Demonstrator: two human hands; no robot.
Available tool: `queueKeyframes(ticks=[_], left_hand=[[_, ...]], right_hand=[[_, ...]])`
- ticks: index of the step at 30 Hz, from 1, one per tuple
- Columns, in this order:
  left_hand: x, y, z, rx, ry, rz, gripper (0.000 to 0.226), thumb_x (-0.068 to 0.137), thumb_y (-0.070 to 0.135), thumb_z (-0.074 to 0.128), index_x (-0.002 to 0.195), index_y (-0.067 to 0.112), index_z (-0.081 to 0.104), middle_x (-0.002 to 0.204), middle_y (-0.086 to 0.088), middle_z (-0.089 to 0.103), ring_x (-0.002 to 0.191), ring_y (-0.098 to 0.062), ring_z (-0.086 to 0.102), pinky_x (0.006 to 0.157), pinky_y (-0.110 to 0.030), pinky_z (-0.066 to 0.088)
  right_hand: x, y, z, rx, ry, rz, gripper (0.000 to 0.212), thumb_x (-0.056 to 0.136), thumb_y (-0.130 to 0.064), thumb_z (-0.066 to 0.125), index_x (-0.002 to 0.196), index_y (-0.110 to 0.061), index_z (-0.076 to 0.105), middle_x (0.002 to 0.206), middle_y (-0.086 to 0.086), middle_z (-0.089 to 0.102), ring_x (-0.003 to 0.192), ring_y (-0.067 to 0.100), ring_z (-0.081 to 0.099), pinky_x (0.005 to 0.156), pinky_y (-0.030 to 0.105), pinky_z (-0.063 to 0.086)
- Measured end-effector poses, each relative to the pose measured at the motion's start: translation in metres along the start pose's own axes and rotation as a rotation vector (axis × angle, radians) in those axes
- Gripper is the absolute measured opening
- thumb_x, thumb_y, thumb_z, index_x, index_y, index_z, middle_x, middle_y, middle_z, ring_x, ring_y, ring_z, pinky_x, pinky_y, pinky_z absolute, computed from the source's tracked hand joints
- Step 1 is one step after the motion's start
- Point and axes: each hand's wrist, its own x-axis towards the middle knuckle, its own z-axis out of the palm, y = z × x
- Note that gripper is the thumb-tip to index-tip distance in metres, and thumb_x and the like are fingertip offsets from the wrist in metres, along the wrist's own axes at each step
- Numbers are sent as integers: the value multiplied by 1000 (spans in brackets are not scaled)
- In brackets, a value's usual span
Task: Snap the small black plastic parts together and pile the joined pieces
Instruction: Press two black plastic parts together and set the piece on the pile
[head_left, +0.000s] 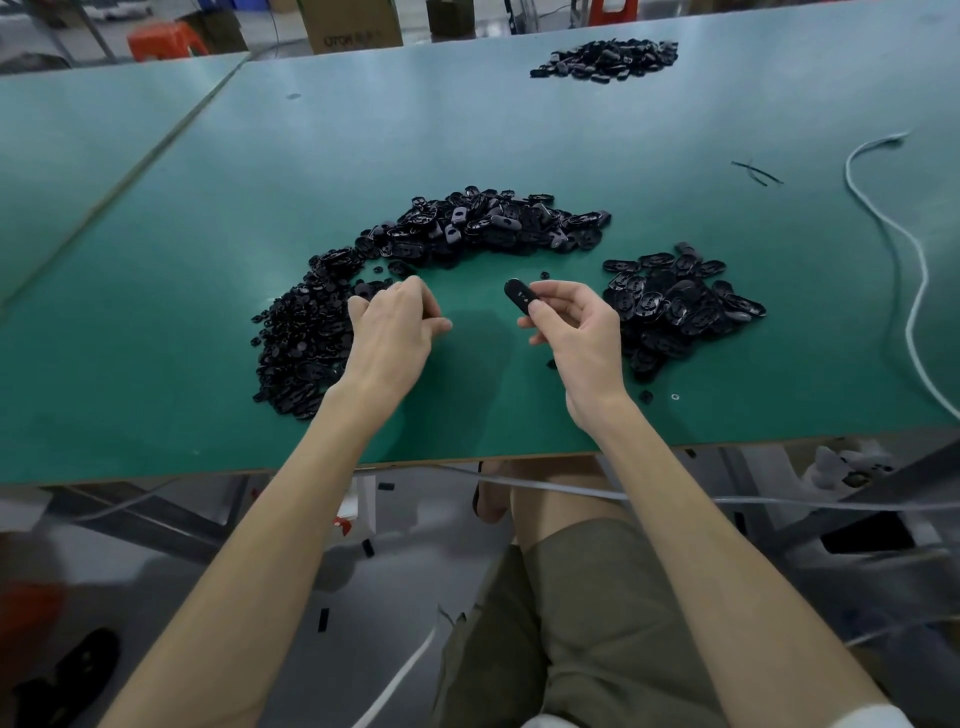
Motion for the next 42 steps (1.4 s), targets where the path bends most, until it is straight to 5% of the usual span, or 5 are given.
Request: queueKeyframes(ticks=[5,12,19,25,42], left_hand=[[-3,22,7,-568,-31,-15,18,92,21,78,89,19,60,85,0,70,58,-8,66,62,-19,49],[-12,42,34,-994,35,-57,14,89,10,79,91,10,65,84,-7,73,67,-15,71,65,-22,53],[-14,43,44,-1039,127,-36,12,88,4,79,91,7,67,88,-8,75,73,-24,75,74,-30,58],[-15,42,45,-1014,146,-22,16,86,2,81,95,1,68,92,-9,77,74,-22,76,74,-26,58],[-16,42,43,-959,195,-44,10,90,10,79,95,4,73,86,-2,75,69,-17,71,73,-28,57]], right_hand=[[-1,0,0,17,3,-2,14,97,1,66,109,-3,69,99,7,74,79,14,75,63,23,55],[-2,-1,1,22,14,-13,14,94,0,69,107,-6,69,99,8,74,80,15,74,64,23,55],[0,1,1,-5,26,-28,12,93,-4,72,100,-12,68,105,12,74,94,30,74,64,22,55],[-1,0,0,5,12,-35,12,92,-4,75,97,-14,69,98,2,73,80,13,72,64,20,55],[-1,-1,2,30,-36,-21,14,89,-4,78,96,-12,70,90,2,77,82,21,78,61,23,55]])
